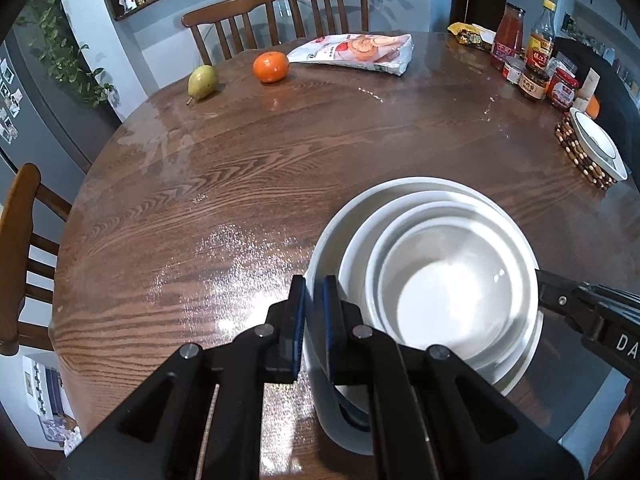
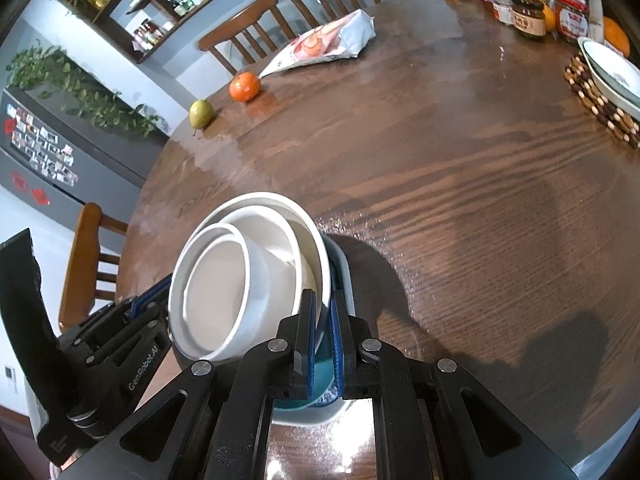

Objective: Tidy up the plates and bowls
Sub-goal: 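Lower the bowl stack onto the teal dish with both grippers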

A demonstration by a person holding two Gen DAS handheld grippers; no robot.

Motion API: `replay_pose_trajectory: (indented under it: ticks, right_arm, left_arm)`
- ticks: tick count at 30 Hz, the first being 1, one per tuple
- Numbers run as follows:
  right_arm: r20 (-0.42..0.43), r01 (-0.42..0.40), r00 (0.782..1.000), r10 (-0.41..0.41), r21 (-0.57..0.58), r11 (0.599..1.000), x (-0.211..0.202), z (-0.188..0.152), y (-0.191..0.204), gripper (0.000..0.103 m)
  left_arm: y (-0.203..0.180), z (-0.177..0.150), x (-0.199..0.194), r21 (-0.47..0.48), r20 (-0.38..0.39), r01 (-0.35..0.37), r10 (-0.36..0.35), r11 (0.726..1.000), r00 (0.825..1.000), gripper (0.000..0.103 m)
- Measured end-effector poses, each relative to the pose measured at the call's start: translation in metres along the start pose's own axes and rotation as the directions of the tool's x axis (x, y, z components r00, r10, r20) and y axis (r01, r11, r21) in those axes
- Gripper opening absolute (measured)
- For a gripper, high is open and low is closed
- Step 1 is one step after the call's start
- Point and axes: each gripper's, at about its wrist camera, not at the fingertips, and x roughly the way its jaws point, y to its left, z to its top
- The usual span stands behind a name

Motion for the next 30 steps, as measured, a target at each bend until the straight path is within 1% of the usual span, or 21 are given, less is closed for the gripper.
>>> replay_pose_trajectory:
  ticks: [5, 22, 30]
  right_arm:
    - [0.018, -0.008, 1.000, 0.008, 0.000, 1.000, 0.004, 0.007, 0.000, 0.011]
    - [0.039, -0.006, 0.999, 0.007, -0.023, 1.000, 0.018, 0.035, 0.003, 0.011]
    - [0.042, 0.028, 0.999, -0.025, -0.069, 0.997, 0.020, 0.043, 0.010, 0.011]
  left_arm:
    - [-0.001, 0.004, 0.002, 0.002, 0.027, -0.019, 0.019, 1.000, 0.999, 0.003]
    - [0.006, 0.031, 0.018, -0.033, 0.042, -0.020, 0.022, 0.999, 0.999, 0.004]
    - [0.009, 0.034, 0.020, -0.046, 0.042, -0.010, 0.012, 0.999, 0.999, 0.004]
